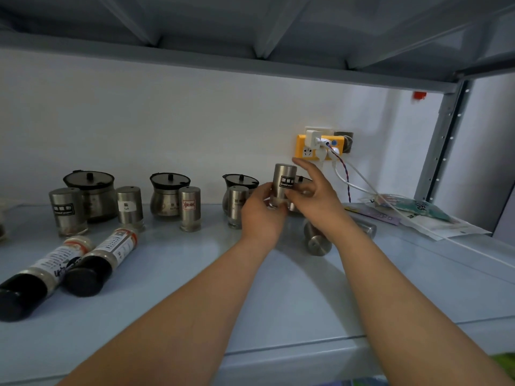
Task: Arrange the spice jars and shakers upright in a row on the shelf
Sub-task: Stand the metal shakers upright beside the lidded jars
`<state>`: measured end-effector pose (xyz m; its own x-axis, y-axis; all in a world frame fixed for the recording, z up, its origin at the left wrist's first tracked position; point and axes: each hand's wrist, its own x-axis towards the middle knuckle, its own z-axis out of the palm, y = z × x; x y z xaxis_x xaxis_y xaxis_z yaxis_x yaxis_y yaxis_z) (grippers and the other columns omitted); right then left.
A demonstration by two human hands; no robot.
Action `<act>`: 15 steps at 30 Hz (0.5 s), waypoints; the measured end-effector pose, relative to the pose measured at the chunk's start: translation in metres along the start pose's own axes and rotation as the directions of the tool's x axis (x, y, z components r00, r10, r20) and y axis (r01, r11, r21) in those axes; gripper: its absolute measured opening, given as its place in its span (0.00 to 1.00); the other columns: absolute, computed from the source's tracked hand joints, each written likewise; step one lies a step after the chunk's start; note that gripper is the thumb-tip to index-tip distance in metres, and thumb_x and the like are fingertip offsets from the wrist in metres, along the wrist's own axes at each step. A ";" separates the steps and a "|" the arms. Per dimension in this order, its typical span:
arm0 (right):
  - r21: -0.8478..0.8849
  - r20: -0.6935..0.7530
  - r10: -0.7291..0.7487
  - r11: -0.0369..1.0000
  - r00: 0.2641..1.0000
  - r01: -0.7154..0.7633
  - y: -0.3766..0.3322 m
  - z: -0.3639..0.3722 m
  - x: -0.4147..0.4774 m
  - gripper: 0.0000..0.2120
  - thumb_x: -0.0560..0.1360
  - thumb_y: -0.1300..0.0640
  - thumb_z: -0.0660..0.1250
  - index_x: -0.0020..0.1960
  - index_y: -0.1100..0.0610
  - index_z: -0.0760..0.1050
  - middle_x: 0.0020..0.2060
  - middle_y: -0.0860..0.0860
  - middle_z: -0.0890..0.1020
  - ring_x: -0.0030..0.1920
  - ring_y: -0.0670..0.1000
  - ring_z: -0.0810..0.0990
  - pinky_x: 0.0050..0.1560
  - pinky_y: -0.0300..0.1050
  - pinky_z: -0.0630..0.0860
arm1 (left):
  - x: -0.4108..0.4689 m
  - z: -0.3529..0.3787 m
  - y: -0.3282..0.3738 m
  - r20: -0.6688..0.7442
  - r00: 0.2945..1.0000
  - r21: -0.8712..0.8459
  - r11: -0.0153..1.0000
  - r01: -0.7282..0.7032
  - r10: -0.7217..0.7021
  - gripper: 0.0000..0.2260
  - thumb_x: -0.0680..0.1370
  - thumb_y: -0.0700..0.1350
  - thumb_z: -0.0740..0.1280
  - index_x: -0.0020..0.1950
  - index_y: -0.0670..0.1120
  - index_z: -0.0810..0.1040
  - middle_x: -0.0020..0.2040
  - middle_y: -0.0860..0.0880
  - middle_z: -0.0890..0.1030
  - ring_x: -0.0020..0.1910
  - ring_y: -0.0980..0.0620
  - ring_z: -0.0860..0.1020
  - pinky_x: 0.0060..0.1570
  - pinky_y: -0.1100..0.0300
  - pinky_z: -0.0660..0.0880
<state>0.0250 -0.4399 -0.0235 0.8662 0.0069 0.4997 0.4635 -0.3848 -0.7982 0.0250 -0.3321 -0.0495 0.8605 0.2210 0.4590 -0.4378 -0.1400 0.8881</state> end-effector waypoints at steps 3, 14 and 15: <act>-0.052 0.004 -0.023 0.998 1.000 0.024 -0.006 -0.001 0.003 0.25 0.75 0.60 0.66 0.65 0.37 0.68 0.48 0.49 0.81 0.49 0.45 0.80 0.48 0.37 0.76 | 0.004 0.001 0.003 0.023 0.999 0.068 0.997 -0.040 0.038 0.16 0.73 0.36 0.64 0.60 0.47 0.78 0.54 0.50 0.82 0.52 0.53 0.79 0.51 0.64 0.72; -0.112 -0.038 0.006 0.994 0.999 -0.011 0.010 -0.005 0.017 0.23 0.74 0.61 0.67 0.65 0.43 0.68 0.45 0.49 0.80 0.42 0.41 0.78 0.34 0.25 0.71 | 0.015 0.021 0.002 0.046 0.997 0.205 0.978 0.045 -0.056 0.13 0.74 0.38 0.61 0.55 0.45 0.79 0.51 0.48 0.82 0.50 0.50 0.79 0.44 0.62 0.71; -0.125 -0.038 0.013 0.992 0.999 -0.018 0.013 -0.006 0.015 0.23 0.74 0.61 0.67 0.64 0.43 0.68 0.46 0.49 0.79 0.42 0.41 0.77 0.34 0.25 0.71 | 0.013 0.024 -0.001 0.043 0.997 0.209 0.976 0.054 -0.064 0.12 0.75 0.38 0.61 0.55 0.45 0.79 0.51 0.48 0.82 0.49 0.50 0.79 0.42 0.63 0.70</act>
<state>0.0433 -0.4505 -0.0242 0.8643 -0.0335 0.5018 0.4212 -0.4971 -0.7586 0.0427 -0.3519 -0.0448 0.8972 0.1876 0.3998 -0.3269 -0.3266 0.8868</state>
